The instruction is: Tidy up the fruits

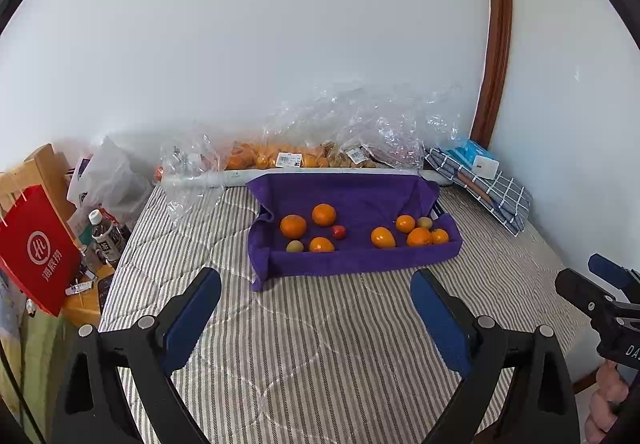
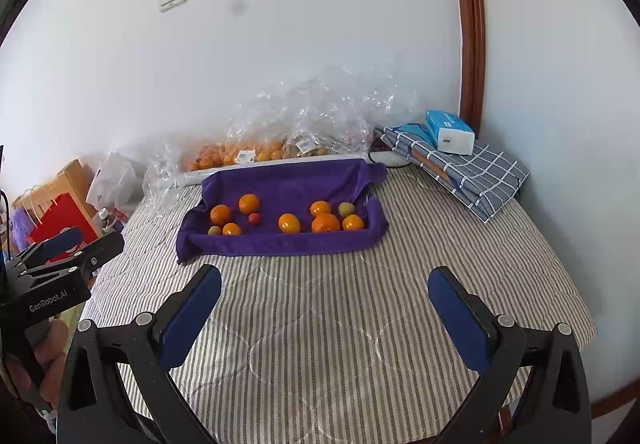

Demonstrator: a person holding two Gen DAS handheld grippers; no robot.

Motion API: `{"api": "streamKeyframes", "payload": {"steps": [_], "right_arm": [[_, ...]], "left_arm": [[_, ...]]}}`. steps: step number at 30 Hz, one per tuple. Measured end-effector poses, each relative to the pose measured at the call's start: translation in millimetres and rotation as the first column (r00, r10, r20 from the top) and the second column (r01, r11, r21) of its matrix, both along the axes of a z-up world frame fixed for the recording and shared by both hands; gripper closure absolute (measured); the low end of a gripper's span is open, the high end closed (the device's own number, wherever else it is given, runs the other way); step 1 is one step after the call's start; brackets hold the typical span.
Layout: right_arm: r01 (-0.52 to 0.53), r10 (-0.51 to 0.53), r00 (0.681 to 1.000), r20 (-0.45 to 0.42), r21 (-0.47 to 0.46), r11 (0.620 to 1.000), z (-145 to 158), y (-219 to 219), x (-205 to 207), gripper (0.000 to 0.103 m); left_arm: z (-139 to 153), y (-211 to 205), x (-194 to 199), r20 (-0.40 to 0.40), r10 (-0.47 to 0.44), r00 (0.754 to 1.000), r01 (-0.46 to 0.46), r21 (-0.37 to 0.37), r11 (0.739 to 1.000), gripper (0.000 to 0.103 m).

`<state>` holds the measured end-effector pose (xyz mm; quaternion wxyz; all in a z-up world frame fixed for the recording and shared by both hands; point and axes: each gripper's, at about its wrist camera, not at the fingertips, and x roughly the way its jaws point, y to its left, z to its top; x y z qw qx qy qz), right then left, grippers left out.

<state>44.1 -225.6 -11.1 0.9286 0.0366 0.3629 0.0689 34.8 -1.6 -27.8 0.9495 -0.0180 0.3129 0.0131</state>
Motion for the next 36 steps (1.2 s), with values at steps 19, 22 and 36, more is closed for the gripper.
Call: {"api": "streamKeyframes", "payload": {"steps": [19, 22, 36], "right_arm": [[-0.005, 0.005, 1.000, 0.004, 0.010, 1.000, 0.0, -2.1, -0.2, 0.001], [-0.005, 0.005, 1.000, 0.005, 0.011, 1.000, 0.4, -2.3, -0.4, 0.001], [-0.005, 0.005, 1.000, 0.008, 0.011, 1.000, 1.6, -2.8, -1.3, 0.001]], "left_arm": [[1.5, -2.4, -1.1, 0.000, 0.003, 1.000, -0.003, -0.002, 1.000, 0.007], [1.6, -2.6, -1.2, -0.001, 0.003, 1.000, -0.003, -0.001, 1.000, 0.007], [3.2, -6.6, -2.6, 0.002, 0.000, 1.000, 0.000, -0.004, 1.000, 0.007]]}}
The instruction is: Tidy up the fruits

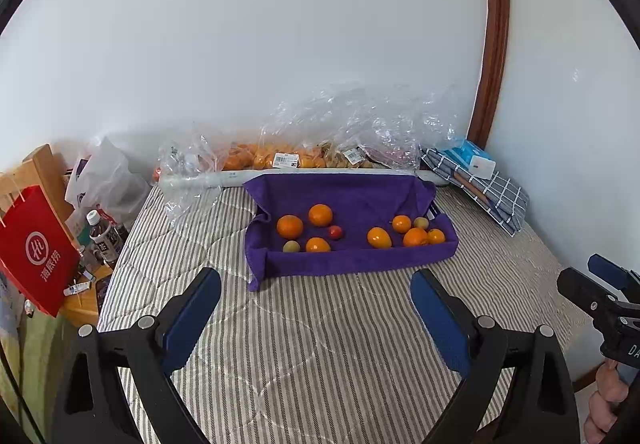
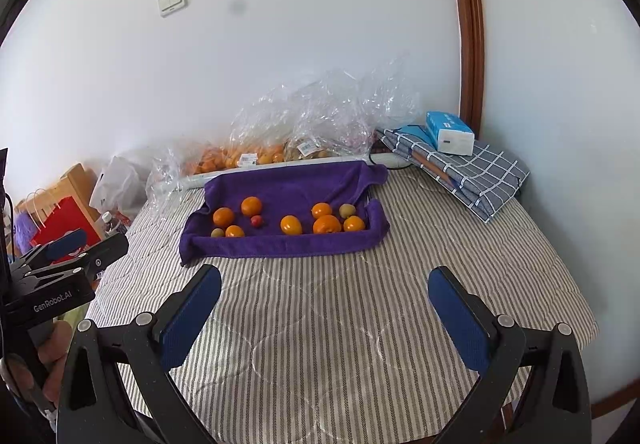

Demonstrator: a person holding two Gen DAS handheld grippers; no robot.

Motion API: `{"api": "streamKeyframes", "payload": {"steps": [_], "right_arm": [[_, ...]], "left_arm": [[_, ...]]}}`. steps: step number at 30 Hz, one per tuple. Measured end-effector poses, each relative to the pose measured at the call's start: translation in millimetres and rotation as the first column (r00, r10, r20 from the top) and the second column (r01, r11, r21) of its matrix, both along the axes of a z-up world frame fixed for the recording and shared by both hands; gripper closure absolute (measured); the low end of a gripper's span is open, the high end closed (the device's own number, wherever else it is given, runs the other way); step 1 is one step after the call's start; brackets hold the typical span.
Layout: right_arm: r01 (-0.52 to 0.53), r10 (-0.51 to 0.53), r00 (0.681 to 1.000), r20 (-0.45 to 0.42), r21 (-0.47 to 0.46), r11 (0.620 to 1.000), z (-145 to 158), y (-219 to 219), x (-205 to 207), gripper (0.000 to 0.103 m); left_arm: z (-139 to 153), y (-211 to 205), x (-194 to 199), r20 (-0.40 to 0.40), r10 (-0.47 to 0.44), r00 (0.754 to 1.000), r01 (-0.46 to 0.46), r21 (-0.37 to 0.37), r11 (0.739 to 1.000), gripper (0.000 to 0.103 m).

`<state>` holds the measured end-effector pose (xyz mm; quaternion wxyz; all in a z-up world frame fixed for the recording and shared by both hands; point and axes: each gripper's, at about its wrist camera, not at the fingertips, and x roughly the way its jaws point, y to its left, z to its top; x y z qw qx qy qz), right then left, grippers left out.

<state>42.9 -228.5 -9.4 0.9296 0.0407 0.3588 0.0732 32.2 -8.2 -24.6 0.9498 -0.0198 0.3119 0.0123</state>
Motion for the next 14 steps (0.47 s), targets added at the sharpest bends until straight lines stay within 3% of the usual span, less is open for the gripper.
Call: {"api": "streamKeyframes", "payload": {"steps": [14], "right_arm": [[0.003, -0.003, 1.000, 0.004, 0.001, 1.000, 3.5, -1.1, -1.6, 0.001]], "left_arm": [[0.6, 0.0, -0.1, 0.010, -0.008, 1.000, 0.008, 0.003, 1.000, 0.007]]}}
